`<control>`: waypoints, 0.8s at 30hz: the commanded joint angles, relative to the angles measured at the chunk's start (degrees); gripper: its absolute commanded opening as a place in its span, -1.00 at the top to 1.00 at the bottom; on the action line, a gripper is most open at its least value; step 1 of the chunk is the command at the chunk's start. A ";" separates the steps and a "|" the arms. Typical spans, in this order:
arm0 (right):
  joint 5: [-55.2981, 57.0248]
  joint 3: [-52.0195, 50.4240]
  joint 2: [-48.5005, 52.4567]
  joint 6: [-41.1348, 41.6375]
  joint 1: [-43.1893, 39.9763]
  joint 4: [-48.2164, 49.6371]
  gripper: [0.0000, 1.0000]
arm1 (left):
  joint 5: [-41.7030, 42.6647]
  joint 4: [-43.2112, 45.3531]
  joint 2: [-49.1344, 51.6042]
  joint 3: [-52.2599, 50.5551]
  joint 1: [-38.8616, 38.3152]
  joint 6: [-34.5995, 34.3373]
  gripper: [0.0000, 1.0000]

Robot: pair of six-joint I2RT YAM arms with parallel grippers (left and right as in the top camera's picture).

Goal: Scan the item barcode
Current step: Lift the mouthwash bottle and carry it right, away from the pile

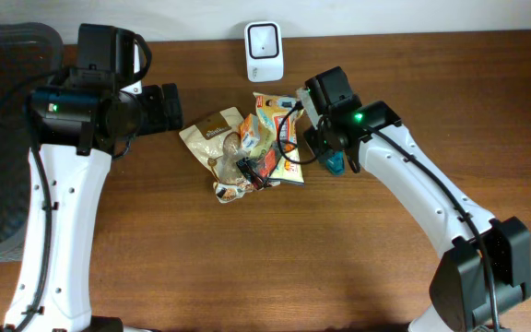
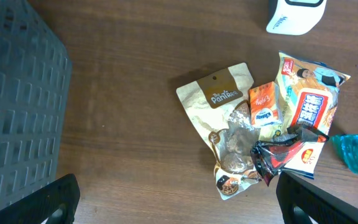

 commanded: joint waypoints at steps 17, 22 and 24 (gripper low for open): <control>-35.04 1.40 -0.24 -26.67 -16.70 -12.35 0.75 | -0.42 -0.11 0.22 0.35 0.20 -0.55 -0.99; -33.94 1.40 -0.24 -26.95 -16.70 -12.33 0.72 | -0.42 -0.11 0.22 0.35 0.20 -0.55 -0.99; -32.33 2.05 -0.24 -26.82 -16.70 -12.37 0.73 | -0.42 -0.11 0.22 0.35 0.20 -0.55 -0.98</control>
